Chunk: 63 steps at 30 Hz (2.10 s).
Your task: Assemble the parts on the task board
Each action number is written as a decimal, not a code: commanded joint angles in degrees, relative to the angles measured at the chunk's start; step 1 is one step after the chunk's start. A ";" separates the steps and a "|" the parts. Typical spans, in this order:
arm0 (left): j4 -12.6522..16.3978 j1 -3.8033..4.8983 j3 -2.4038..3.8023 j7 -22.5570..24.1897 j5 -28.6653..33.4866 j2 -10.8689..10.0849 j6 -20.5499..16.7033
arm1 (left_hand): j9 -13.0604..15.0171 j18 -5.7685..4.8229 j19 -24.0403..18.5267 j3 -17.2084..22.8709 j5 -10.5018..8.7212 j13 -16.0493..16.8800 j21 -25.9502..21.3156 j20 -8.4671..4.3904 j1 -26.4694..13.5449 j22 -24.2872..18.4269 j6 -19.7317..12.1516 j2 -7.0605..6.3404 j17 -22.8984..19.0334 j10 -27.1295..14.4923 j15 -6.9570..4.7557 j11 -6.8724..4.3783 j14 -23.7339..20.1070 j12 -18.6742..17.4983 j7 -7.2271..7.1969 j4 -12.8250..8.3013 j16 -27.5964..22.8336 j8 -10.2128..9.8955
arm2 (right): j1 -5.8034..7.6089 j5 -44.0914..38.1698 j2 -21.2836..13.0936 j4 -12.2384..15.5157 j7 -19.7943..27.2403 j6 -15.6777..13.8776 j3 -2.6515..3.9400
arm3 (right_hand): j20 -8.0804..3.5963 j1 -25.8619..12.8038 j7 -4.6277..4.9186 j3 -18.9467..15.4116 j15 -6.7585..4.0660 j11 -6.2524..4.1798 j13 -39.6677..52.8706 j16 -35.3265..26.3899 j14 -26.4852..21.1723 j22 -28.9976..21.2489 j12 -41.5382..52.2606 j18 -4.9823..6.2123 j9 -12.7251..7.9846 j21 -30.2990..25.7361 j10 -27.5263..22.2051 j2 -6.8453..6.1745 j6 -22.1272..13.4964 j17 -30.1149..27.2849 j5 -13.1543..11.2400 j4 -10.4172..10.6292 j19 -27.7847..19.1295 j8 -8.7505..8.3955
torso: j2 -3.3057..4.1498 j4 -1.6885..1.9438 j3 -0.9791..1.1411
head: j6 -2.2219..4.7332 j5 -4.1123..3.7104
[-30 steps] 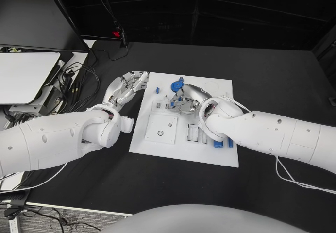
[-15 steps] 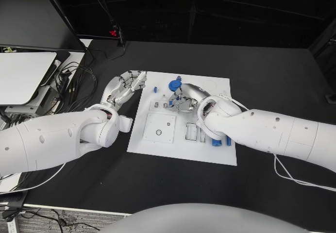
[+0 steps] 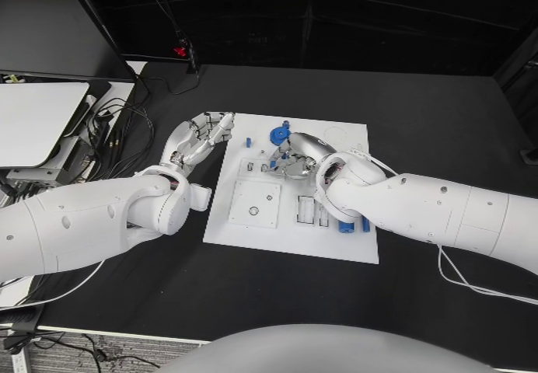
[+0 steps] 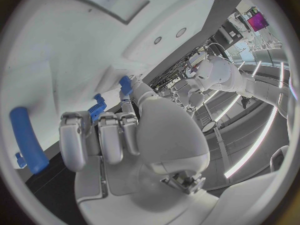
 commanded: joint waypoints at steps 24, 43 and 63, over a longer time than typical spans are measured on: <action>0.19 0.09 0.05 11.90 -0.27 -0.16 0.29 | 0.08 0.09 0.42 -0.65 0.40 0.02 0.22 0.11 0.48 -0.03 0.47 0.72 0.04 0.52 0.09 -0.04 0.54 0.06 8.25 -0.02 0.00 -0.36 | -0.01 -0.90 -0.07 0.12 -0.37 1.02 -0.02 | 1.28 -1.74 1.07 -1.16 1.28 1.28 14.97 0.14 6.05 15.10 -0.02 -0.42 -0.12 0.18 5.96 -2.71 -3.22 15.09 -2.05 -0.39 5.97 -0.74 | 0.03 0.03 0.00 | -0.60 0.40; -0.03 0.09 0.05 11.84 -0.27 0.02 0.47 | 0.08 0.09 0.42 -0.65 0.40 0.02 0.22 0.11 0.48 -0.03 0.47 0.72 0.04 0.52 0.09 -0.04 0.54 0.06 8.25 -0.02 0.00 -0.36 | -0.02 -2.09 -0.55 0.18 2.75 -3.77 -0.02 | 1.99 -6.89 1.95 -5.16 2.03 2.03 14.97 0.14 6.05 15.10 -0.02 -0.42 -0.01 0.18 5.96 -9.09 -9.23 15.09 -3.53 5.09 5.97 -0.55 | 0.00 0.05 -0.02 | -0.58 0.15; 0.11 0.78 0.06 9.61 -1.23 -0.59 1.20 | 0.00 1.98 10.23 -3.58 0.54 0.08 8.68 -0.05 2.07 2.57 -0.19 1.51 0.23 4.52 -1.29 -0.77 8.10 1.32 8.02 0.00 1.52 -0.85 | 2.84 17.26 -10.86 7.97 25.53 -23.65 0.05 | 2.21 -7.64 1.75 -5.66 2.06 1.93 14.97 0.14 6.05 14.27 -0.02 0.06 0.25 -1.27 5.96 -6.33 -7.96 15.09 -0.84 8.77 4.68 -0.12 | -0.33 -0.21 0.03 | -0.56 0.24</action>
